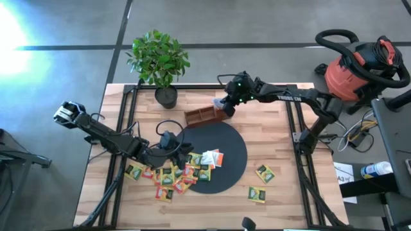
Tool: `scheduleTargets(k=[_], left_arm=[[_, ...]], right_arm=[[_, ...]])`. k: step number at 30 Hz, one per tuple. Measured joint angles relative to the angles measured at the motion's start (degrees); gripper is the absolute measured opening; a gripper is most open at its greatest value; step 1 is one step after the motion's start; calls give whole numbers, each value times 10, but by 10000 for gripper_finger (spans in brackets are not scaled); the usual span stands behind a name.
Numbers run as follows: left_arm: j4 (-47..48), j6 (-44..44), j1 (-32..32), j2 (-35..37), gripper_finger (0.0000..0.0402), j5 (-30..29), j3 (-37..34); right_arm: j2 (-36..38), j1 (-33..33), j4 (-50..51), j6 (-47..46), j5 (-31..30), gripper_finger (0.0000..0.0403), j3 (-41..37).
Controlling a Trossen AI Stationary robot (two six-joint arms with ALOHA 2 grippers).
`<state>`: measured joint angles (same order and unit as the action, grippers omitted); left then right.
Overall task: Pick & Place Tea
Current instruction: Put the white tea bag into the right slot of the wooden organizer
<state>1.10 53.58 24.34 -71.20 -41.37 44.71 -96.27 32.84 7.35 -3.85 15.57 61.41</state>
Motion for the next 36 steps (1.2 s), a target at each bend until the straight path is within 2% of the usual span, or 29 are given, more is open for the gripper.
scheduleTargets(k=[3, 10, 17, 25, 36], left_arm=[[1, 0, 0, 0, 83, 0, 0], [14, 1, 0, 0, 83, 0, 0], [15, 2, 0, 0, 83, 0, 0], [16, 2, 0, 0, 83, 0, 0], [16, 5, 0, 0, 83, -1, 0]], right_arm=[[-12, 5, -7, -1, 20, 8, 1], [-30, 6, -9, 0, 24, 8, 1], [-32, 5, -7, -5, -47, 8, 1], [-31, 5, 29, -4, -53, 11, 1], [-31, 5, 33, -4, -56, 91, 1]])
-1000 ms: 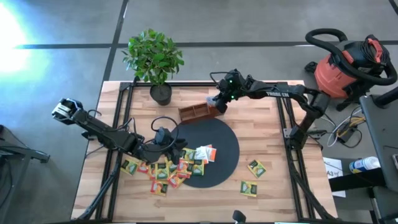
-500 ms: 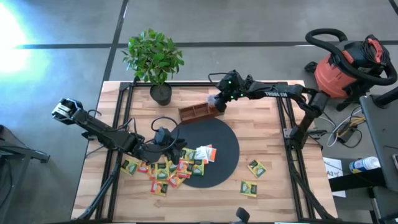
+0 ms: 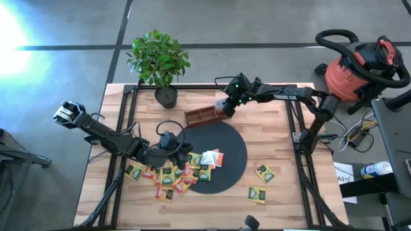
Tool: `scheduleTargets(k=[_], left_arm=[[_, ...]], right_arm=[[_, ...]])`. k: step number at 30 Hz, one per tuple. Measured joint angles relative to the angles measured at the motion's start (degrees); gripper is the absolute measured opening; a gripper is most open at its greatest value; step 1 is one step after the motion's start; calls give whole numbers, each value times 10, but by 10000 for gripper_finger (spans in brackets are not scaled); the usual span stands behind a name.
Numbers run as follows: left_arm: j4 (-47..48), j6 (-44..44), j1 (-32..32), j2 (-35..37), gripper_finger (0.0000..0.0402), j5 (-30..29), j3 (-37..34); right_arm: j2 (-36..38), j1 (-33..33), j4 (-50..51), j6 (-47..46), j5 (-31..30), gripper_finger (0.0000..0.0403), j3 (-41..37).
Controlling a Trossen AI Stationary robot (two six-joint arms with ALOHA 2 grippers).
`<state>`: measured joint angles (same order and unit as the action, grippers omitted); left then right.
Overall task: Pick & Place Tea
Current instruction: Put the white tea bag into the right slot of the wooden organizer
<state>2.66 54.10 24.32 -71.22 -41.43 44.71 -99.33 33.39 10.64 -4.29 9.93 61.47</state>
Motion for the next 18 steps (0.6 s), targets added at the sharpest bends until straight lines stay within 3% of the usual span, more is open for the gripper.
scheduleTargets(k=[7, 14, 18], left_arm=[[0, 4, 0, 0, 83, 0, 0], [0, 4, 0, 0, 83, -5, 0], [0, 4, 0, 0, 83, -6, 0]], right_arm=[[19, -5, 36, 43, -85, 120, 0], [49, -7, 53, 78, -87, 110, 0], [65, -9, 51, 144, -86, 107, 4]])
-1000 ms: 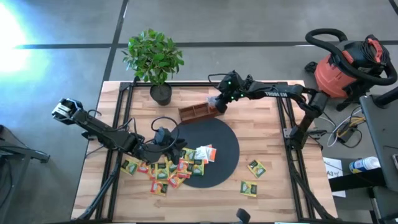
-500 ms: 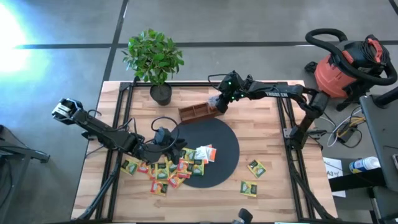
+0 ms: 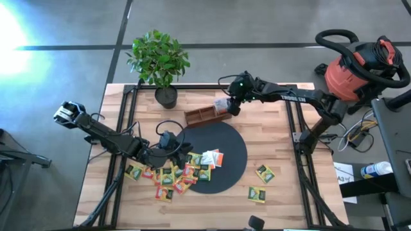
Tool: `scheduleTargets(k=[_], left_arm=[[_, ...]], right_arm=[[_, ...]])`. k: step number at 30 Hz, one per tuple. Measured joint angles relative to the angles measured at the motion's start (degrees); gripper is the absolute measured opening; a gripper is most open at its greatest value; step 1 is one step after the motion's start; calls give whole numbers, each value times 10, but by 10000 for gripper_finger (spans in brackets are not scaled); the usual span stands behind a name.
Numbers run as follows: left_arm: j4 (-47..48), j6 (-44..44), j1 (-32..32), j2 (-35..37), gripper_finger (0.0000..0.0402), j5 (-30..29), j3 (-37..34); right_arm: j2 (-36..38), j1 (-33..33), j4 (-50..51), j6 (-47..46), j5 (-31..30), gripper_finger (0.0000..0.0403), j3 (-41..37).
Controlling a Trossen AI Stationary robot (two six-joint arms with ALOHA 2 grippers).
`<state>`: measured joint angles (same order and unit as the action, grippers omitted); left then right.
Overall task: Pick & Place Tea
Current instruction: Put the white tea bag into the right slot of the wooden organizer
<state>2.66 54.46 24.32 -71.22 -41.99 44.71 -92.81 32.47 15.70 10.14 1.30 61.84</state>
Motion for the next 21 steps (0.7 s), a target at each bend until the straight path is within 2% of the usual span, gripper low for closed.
scheduleTargets(k=[7, 13, 21], left_arm=[[1, -16, -3, 0, 83, -20, 0], [33, -25, -27, 0, 83, -19, 0], [60, -126, -85, 0, 83, 53, 0]], right_arm=[[-32, 0, 26, 16, 0, 115, 67], [-96, -10, 182, 15, 0, 121, 178], [-162, -20, 286, 61, -28, 123, 301]])
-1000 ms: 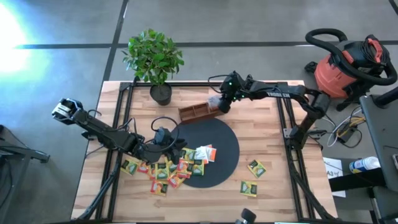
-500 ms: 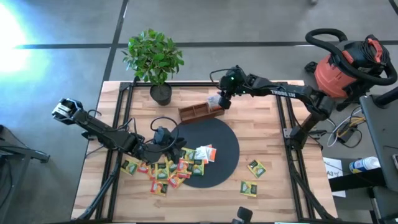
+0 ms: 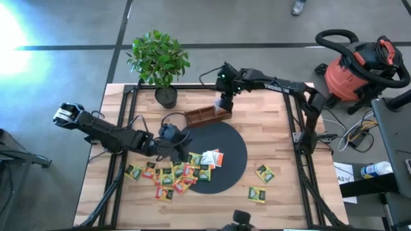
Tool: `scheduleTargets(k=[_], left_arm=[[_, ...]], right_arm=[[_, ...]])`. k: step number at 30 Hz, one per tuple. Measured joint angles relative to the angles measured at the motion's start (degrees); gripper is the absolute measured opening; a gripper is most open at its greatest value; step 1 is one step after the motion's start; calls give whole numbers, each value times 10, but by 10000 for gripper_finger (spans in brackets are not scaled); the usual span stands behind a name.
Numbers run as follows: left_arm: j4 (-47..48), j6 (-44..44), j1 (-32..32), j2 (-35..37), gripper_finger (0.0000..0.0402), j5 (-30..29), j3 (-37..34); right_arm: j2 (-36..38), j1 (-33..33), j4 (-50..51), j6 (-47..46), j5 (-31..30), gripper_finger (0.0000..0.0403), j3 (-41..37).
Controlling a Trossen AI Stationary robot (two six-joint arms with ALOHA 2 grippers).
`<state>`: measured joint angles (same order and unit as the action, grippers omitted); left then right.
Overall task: Pick & Place Tea
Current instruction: Put the white tea bag into the right slot of the wooden organizer
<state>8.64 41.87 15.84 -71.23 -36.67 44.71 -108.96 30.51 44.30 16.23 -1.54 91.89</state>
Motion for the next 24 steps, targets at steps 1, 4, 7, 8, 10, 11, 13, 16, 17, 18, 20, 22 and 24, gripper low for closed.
scheduleTargets(k=[1, 4, 7, 8, 10, 11, 13, 16, 17, 18, 20, 22, 24], left_arm=[[0, -13, -7, 0, 83, 5, 0], [0, -30, -30, 0, 83, 22, 0], [0, -44, -53, 0, 83, 23, 0], [0, -45, -60, 0, 83, 23, 0], [0, -41, -72, 0, 83, 23, 0], [0, -39, -77, 0, 83, 23, 0], [0, -41, -84, 0, 83, 23, 0], [0, -45, -87, 0, 83, 24, 0], [0, -45, -88, 0, 83, 24, 0], [0, -45, -88, 0, 83, 24, 0], [0, -45, -88, 0, 83, 24, 0], [0, -46, -88, 0, 83, 24, 0], [0, -50, -88, 0, 83, 24, 0]], right_arm=[[-11, 0, 17, 10, -1, 125, 15], [-53, -1, 74, 36, -2, 133, 62], [-94, -2, 128, 52, 2, 141, 112], [-106, -2, 141, 54, 4, 143, 129], [-128, -1, 169, 60, 13, 147, 161], [-138, -1, 182, 61, 16, 148, 177], [-152, -1, 203, 67, 17, 150, 207], [-162, -3, 215, 78, 20, 149, 232], [-164, -3, 214, 79, 21, 148, 236], [-166, -2, 214, 79, 21, 146, 238], [-168, -1, 215, 80, 20, 144, 239], [-168, 0, 215, 82, 22, 143, 232], [-167, 0, 218, 82, 30, 143, 225]])
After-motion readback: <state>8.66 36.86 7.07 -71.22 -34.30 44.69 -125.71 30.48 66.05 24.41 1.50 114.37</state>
